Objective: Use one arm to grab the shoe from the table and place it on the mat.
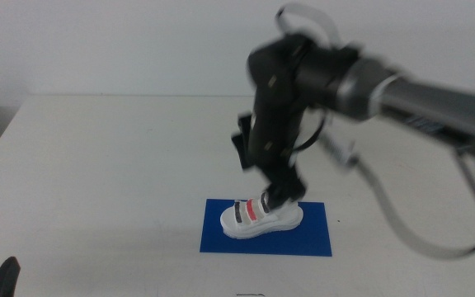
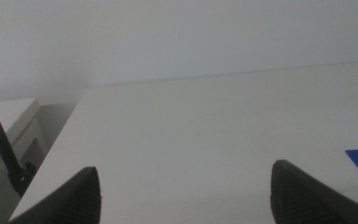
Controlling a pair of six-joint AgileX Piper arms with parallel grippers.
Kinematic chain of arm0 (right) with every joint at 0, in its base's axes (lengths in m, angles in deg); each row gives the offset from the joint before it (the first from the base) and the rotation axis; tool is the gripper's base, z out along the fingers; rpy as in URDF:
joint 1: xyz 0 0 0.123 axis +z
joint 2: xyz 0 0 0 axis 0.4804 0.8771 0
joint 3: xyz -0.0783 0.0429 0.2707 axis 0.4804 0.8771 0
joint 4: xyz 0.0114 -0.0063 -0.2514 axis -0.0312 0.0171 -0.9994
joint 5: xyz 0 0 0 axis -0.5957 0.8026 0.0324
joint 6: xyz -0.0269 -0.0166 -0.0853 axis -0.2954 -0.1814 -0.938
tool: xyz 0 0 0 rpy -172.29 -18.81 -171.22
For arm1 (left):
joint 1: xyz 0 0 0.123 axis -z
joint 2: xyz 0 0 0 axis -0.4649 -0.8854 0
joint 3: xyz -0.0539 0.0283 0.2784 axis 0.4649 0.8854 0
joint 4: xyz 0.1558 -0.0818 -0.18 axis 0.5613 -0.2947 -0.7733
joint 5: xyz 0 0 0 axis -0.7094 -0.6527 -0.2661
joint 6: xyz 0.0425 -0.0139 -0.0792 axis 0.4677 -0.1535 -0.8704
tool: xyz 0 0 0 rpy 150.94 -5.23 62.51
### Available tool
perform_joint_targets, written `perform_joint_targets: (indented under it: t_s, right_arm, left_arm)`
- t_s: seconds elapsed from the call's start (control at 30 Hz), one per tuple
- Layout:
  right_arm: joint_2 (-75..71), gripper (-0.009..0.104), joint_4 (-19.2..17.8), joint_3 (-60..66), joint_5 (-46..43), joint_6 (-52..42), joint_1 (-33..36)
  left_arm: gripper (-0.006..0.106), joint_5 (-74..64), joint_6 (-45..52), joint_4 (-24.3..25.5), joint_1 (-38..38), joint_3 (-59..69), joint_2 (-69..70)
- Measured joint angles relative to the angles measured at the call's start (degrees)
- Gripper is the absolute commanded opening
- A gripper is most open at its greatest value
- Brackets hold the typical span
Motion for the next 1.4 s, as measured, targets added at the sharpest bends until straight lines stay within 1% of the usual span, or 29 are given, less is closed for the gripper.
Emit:
perform_joint_targets:
  t_s: [0.07,0.23,0.33,0.4,0.47,0.53,0.67,0.77,0.9,1.03,1.13,1.23,1.4]
  right_arm:
    - [-3.9,0.091,0.1,0.0,0.1,-11.1,-0.5]
    - [-17.7,0.091,-0.7,-0.1,0.9,-47.4,-1.2]
    - [-24.9,0.091,-1.2,-0.2,1.7,-64.9,-1.2]
    - [-28.8,0.091,-1.2,-0.2,2.1,-74.3,-1.3]
    - [-32.8,0.091,0.0,-0.2,2.5,-83.3,-1.9]
    - [-36.8,0.091,1.2,0.4,2.6,-90.1,-3.5]
    - [-45.6,0.091,0.3,6.0,1.2,-97.0,-6.4]
    - [-53.7,0.091,-1.1,15.0,-4.2,-98.4,-11.1]
    - [-65.7,0.091,-2.1,31.2,-16.0,-98.5,-20.0]
    - [-75.0,0.091,-1.2,47.3,-27.9,-99.6,-24.9]
    - [-80.6,0.091,0.4,58.6,-35.5,-101.9,-25.8]
    - [-86.7,0.091,2.3,67.8,-42.8,-106.1,-26.0]
    - [-96.0,0.091,3.4,80.7,-54.6,-109.3,-26.0]
  left_arm:
    - [0.094,0.0,0.0,0.0,0.0,0.0,0.0]
    - [0.094,0.0,0.0,0.0,0.0,0.0,0.0]
    - [0.094,0.0,0.0,0.0,0.0,0.0,0.0]
    - [0.094,0.0,0.0,0.0,0.0,0.0,0.0]
    - [0.094,0.0,0.0,0.0,0.0,0.0,0.0]
    - [0.094,0.0,0.0,0.0,0.0,0.0,0.0]
    - [0.094,0.0,0.0,0.0,0.0,0.0,0.0]
    - [0.094,0.0,0.0,0.0,0.0,0.0,0.0]
    - [0.094,0.0,0.0,0.0,0.0,0.0,0.0]
    - [0.094,0.0,0.0,0.0,0.0,0.0,0.0]
    - [0.094,0.0,0.0,0.0,0.0,0.0,0.0]
    - [0.094,0.0,0.0,0.0,0.0,0.0,0.0]
    - [0.094,0.0,0.0,0.0,0.0,0.0,0.0]
